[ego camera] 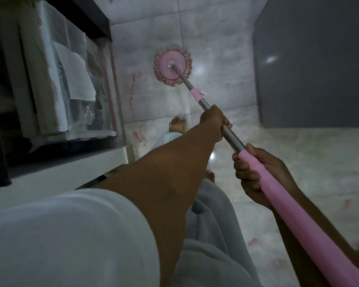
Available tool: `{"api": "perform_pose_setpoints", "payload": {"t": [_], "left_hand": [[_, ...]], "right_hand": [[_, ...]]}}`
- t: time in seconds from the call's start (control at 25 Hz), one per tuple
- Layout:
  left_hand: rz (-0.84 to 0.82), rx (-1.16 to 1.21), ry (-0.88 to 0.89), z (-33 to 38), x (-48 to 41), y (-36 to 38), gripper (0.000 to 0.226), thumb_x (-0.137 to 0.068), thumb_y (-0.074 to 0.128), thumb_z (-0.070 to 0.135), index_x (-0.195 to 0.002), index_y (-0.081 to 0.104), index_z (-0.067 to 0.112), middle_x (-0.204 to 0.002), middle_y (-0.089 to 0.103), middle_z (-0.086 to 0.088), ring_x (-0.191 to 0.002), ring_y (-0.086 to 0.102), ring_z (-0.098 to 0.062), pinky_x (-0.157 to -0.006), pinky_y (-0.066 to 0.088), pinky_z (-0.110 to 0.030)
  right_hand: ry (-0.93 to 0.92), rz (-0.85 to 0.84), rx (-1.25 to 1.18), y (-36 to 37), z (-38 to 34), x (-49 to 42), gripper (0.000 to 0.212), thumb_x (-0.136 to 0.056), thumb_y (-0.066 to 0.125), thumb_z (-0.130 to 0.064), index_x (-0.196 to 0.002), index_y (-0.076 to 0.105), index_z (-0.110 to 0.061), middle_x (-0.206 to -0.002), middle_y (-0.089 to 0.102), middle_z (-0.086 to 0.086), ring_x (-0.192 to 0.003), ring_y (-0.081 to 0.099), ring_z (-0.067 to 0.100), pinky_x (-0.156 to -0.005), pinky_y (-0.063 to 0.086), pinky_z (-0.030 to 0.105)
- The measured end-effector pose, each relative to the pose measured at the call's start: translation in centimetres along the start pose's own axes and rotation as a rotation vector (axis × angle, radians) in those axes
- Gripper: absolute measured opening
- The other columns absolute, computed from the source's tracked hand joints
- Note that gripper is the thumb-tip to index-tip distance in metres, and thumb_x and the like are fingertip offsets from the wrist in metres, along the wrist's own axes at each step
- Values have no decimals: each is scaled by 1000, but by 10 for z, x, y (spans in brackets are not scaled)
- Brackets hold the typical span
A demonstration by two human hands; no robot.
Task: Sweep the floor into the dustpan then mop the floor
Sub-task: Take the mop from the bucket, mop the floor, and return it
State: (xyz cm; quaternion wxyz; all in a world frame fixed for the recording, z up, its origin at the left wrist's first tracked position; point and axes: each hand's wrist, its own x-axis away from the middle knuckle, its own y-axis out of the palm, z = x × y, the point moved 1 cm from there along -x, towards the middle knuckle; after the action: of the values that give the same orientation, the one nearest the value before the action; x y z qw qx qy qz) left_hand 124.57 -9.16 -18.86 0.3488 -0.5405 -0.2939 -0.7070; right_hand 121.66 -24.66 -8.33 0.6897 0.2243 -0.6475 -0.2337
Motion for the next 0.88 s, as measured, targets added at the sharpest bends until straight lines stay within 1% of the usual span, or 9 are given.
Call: {"api": "perform_pose_setpoints", "payload": {"t": [0.12,0.2,0.32,0.44,0.52,0.6,0.72,0.8,0.88], "left_hand": [[-57,-73,-60,-77,29,28,37,-102,39,38,-77,47,11,-43,42,-3,-26,42,-12,-37,46,-20],[-94,-110,-114,-118,48,35,35,-101,39,39,-80,47,11,-45,44,-4,-25,42,-11,-38,47,-21],[-106,-110,-169,-141,61,32,34,-100,41,40,-83,48,12,-51,45,-4,-31,44,-12,-39,47,-22],[-110,-85,-141,-123,60,17,33,-101,41,39,-84,48,12,-53,45,-4,-32,44,-12,-38,47,-21],[-138,-37,-102,-96,51,6,34,-102,39,38,-81,47,11,-51,44,-4,-29,42,-11,-37,46,-20],[-118,31,-48,-64,40,-14,36,-103,38,35,-78,46,11,-47,42,-4,-28,41,-11,-36,45,-19],[-113,126,15,-11,16,-48,35,-104,36,32,-77,43,11,-50,39,-5,-38,40,-14,-35,43,-18],[-76,182,65,22,-1,-76,33,-104,34,29,-78,41,11,-54,37,-5,-44,37,-15,-34,41,-16],[-27,210,109,52,-14,-104,29,-104,34,26,-79,40,11,-55,36,-4,-46,35,-15,-32,38,-14]], "right_hand": [[-25,-12,-115,-47,43,60,32,-85,64,-35,-97,55,-6,-63,53,1,-38,48,8,-33,43,20],[-34,-7,-172,-65,71,90,36,-81,70,-34,-97,54,-6,-63,52,1,-37,47,8,-32,42,21],[-45,64,-179,-69,91,106,33,-83,64,-37,-95,54,-7,-60,49,1,-34,44,8,-28,40,21],[-16,113,-96,-51,85,91,31,-90,50,-39,-94,55,-8,-58,49,0,-32,43,8,-28,40,21],[-22,125,-32,-35,71,70,32,-89,49,-39,-94,56,-9,-58,50,-2,-33,44,7,-28,39,19],[12,104,60,-12,57,43,31,-89,49,-40,-94,56,-10,-58,51,-3,-34,45,6,-29,40,18],[53,50,134,24,40,-8,32,-91,49,-42,-93,57,-11,-59,52,-5,-36,47,4,-32,42,16],[74,32,194,52,33,-45,32,-91,47,-43,-91,56,-12,-59,52,-6,-36,46,3,-32,41,16],[94,16,249,80,30,-78,32,-93,43,-42,-89,54,-13,-58,52,-7,-37,45,2,-32,39,15]]}}
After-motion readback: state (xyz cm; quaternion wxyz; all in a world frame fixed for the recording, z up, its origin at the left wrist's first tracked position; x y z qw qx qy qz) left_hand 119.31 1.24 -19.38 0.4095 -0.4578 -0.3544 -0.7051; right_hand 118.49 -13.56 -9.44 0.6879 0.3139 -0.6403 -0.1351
